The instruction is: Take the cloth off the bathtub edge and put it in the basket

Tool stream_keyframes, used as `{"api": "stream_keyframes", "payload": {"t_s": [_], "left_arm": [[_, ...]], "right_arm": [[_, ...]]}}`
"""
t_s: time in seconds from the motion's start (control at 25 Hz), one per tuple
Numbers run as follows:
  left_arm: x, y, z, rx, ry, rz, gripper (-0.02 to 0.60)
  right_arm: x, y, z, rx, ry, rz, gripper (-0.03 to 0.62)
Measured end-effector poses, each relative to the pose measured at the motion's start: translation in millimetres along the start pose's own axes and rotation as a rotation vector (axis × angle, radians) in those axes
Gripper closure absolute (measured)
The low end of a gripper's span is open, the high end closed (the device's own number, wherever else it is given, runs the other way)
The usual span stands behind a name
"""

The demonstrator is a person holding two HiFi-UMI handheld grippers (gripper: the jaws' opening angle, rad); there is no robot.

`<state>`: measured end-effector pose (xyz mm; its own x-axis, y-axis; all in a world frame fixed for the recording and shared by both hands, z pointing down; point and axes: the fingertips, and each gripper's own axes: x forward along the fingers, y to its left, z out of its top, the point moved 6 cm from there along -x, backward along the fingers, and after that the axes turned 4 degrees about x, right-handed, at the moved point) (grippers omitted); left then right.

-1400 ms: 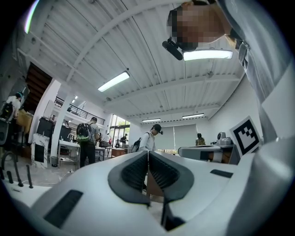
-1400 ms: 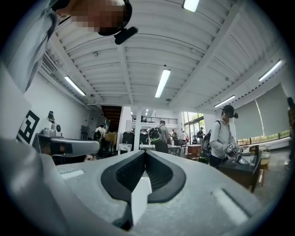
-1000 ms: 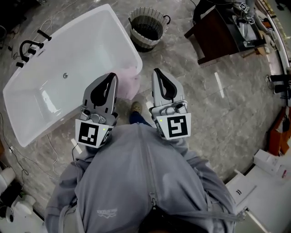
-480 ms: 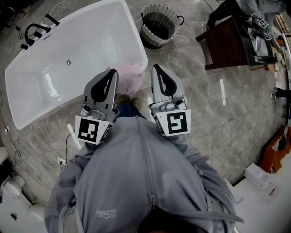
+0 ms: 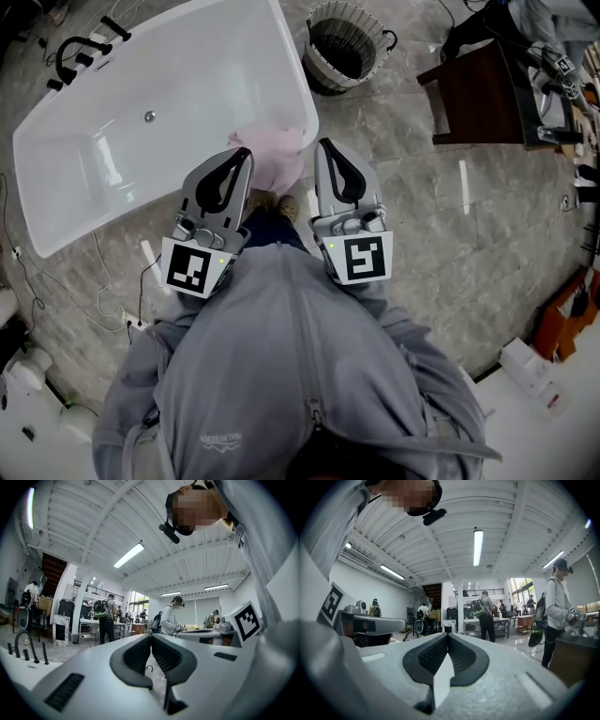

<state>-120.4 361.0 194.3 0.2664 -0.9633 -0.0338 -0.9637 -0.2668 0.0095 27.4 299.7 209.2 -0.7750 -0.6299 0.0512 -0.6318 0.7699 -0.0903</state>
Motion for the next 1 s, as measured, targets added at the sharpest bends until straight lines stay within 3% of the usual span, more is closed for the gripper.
{"api": "stream_keyframes", "payload": {"t_s": [0.2,1.0], "left_arm": [[-3,10,-29,-0.029,0.094,-0.029,0.569],[22,53,-160,-0.037,0.199,-0.051,0.569]], "right_arm": [[13,8,-21,0.006,0.028,0.005,0.591],[48,-21,-160,0.015,0.156,0.023,0.591]]}}
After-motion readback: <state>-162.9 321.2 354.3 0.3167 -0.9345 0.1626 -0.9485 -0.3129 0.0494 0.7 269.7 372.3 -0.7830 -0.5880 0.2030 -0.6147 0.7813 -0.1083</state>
